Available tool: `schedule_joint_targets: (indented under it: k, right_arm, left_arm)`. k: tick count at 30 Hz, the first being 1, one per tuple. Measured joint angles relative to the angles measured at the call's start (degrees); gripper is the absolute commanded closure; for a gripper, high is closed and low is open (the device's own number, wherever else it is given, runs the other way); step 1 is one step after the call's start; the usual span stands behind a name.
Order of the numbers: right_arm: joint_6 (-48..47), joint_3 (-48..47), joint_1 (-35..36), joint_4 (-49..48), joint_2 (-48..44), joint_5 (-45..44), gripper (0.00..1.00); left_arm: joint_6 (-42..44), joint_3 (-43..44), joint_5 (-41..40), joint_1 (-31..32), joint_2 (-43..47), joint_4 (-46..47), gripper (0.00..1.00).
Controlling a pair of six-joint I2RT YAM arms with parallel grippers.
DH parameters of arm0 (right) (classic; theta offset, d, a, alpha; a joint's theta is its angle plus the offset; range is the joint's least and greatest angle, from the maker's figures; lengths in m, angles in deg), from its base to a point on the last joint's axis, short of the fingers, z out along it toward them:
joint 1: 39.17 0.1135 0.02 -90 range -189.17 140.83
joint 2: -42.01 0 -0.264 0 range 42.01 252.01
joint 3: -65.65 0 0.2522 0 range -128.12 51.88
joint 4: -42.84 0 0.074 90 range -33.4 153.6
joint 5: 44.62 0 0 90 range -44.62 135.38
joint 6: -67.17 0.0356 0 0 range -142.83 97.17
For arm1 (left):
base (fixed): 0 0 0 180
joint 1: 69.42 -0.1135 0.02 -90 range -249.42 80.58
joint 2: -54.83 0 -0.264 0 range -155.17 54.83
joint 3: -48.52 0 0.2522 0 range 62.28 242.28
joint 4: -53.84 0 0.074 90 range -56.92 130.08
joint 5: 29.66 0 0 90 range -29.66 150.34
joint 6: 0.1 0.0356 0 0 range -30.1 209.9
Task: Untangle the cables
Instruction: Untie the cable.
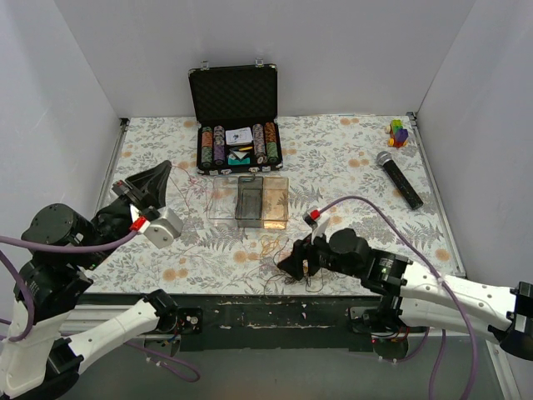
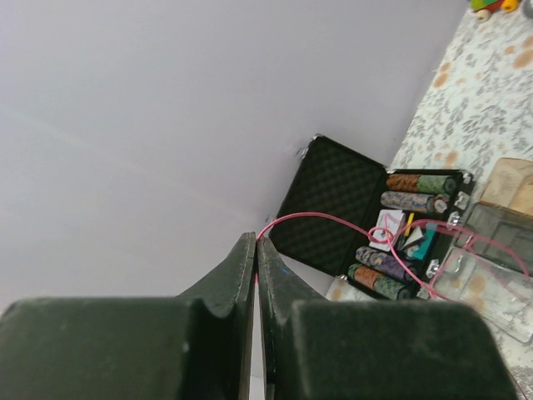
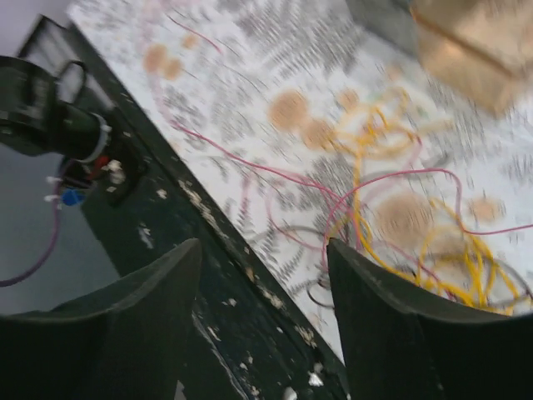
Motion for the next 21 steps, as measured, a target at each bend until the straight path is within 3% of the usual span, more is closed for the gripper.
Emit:
schedule_joint_targets:
  k: [9,15,21]
  right_arm:
    - [-13.09,-23.15,0.0,1.31,5.29,4.09,0.24]
    - [-20.63,-36.72,-2.23,1.2,15.52,4.66,0.24]
    - [-24.76,-43.5,-5.44,-1.77,24.04,9.9,0.24]
  left_arm:
    - [-3.39,-0.11,6.82,-0.02,-0.26,-3.76,1.0]
    - [-4.11,-0.09,9.92,-0.02,-1.18,-5.75,1.0]
    - [-3.72,-0.04,12.26,-0.02,-1.75,-7.76,1.0]
